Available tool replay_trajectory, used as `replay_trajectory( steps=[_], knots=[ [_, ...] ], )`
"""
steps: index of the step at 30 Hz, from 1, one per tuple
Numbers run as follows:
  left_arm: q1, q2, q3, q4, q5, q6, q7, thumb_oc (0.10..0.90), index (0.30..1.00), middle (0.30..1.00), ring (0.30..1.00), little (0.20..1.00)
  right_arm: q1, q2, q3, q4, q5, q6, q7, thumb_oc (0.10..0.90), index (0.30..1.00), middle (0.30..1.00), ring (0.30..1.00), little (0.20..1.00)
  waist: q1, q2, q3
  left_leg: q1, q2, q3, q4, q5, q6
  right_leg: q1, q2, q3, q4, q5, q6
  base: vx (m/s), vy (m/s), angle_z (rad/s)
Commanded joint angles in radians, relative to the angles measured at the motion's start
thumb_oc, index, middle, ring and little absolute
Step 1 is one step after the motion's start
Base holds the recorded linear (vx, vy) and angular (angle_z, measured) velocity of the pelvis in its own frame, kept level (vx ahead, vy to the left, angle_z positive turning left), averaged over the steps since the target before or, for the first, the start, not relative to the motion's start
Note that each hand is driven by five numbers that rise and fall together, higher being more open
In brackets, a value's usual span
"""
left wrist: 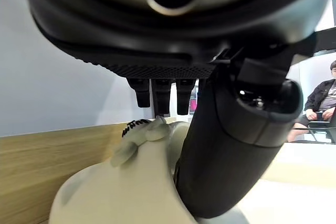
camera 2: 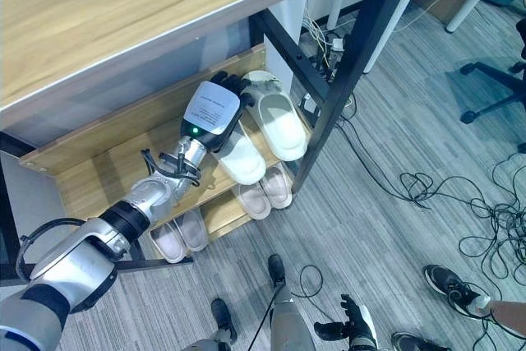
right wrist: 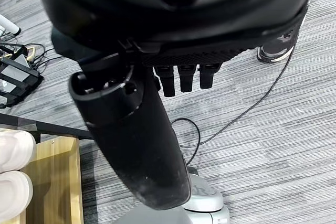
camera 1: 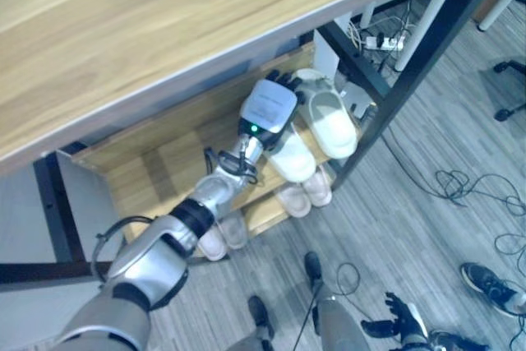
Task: Arrange the slippers neatly on the shoe rack.
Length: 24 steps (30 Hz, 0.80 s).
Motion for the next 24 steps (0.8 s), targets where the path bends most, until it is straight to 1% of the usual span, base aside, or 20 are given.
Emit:
replay_trajectory(
  steps=[1, 6, 11, 13, 17, 19, 22, 24],
  knots=[
    [-0.072, 0.0, 0.134, -0.035, -0.04, 0.01, 0.063, 0.8, 0.9, 0.9, 0.9, 0.9, 0.016, -0.031, -0.006, 0.024, -0.016, -0.004, -0.019, 0.8, 0.9, 0.9, 0.9, 0.9, 0.01, 0.027, -0.028, -0.046, 0.01, -0.124, -0.006, -0.027, -0.027, 0.106, 0.024, -0.02, 0.026, -0.179, 0.076, 0.0, 0.0, 0.0],
    [-0.032, 0.0, 0.152, -0.072, -0.052, -0.009, 0.063, 0.8, 0.9, 0.9, 0.9, 0.9, 0.008, -0.023, -0.009, 0.047, -0.012, 0.006, -0.014, 0.8, 0.9, 0.9, 0.9, 0.9, 0.012, 0.029, -0.038, -0.03, 0.007, -0.124, -0.006, -0.034, -0.026, 0.121, 0.024, -0.021, 0.029, -0.185, 0.074, 0.0, 0.0, 0.0],
    [-0.035, -0.003, 0.148, -0.075, -0.069, -0.021, 0.062, 0.8, 0.9, 0.9, 0.9, 0.9, 0.001, -0.02, -0.002, 0.052, -0.014, 0.009, -0.014, 0.8, 0.9, 0.9, 0.9, 0.9, 0.012, 0.03, -0.042, -0.027, 0.007, -0.123, -0.006, -0.035, -0.026, 0.122, 0.024, -0.022, 0.029, -0.184, 0.076, 0.0, 0.0, 0.0],
    [-0.037, -0.014, 0.161, -0.096, -0.093, -0.027, 0.064, 0.8, 0.9, 0.9, 0.9, 0.9, 0.001, -0.017, 0.003, 0.053, -0.017, 0.013, -0.015, 0.8, 0.9, 0.9, 0.9, 0.9, 0.013, 0.031, -0.044, -0.026, 0.006, -0.124, -0.006, -0.034, -0.025, 0.122, 0.023, -0.021, 0.028, -0.184, 0.076, 0.0, 0.0, 0.0],
    [-0.048, -0.018, 0.164, -0.118, -0.076, -0.019, 0.058, 0.8, 0.9, 0.9, 0.9, 0.9, -0.001, -0.011, 0.002, 0.065, -0.014, 0.018, -0.013, 0.8, 0.9, 0.9, 0.9, 0.9, 0.017, 0.033, -0.049, -0.023, 0.007, -0.124, -0.006, -0.035, -0.024, 0.127, 0.022, -0.024, 0.028, -0.186, 0.075, 0.0, 0.0, 0.0],
    [-0.055, -0.003, 0.156, -0.12, -0.034, -0.006, 0.052, 0.8, 0.9, 0.9, 0.9, 0.9, -0.004, -0.007, -0.001, 0.073, -0.012, 0.019, -0.008, 0.8, 0.9, 0.9, 0.9, 0.9, 0.021, 0.035, -0.052, -0.02, 0.007, -0.126, -0.006, -0.036, -0.024, 0.132, 0.022, -0.025, 0.029, -0.188, 0.076, 0.0, 0.0, 0.0],
    [-0.042, 0.008, 0.164, -0.144, -0.02, -0.005, 0.044, 0.8, 0.9, 0.9, 0.9, 0.9, -0.003, -0.002, 0.006, 0.069, -0.004, 0.017, 0.005, 0.8, 0.9, 0.9, 0.9, 0.9, 0.024, 0.032, -0.059, -0.01, 0.008, -0.126, -0.006, -0.038, -0.025, 0.142, 0.023, -0.029, 0.028, -0.191, 0.075, 0.0, -0.002, 0.01],
    [-0.022, 0.019, 0.175, -0.178, -0.015, -0.016, 0.039, 0.8, 0.9, 0.9, 0.9, 0.9, -0.001, 0.0, 0.02, 0.07, -0.022, 0.023, 0.015, 0.8, 0.9, 0.9, 0.9, 0.9, 0.028, 0.028, -0.066, -0.001, 0.008, -0.128, -0.006, -0.04, -0.024, 0.153, 0.024, -0.032, 0.028, -0.195, 0.074, 0.02, -0.007, 0.04]
  ],
)
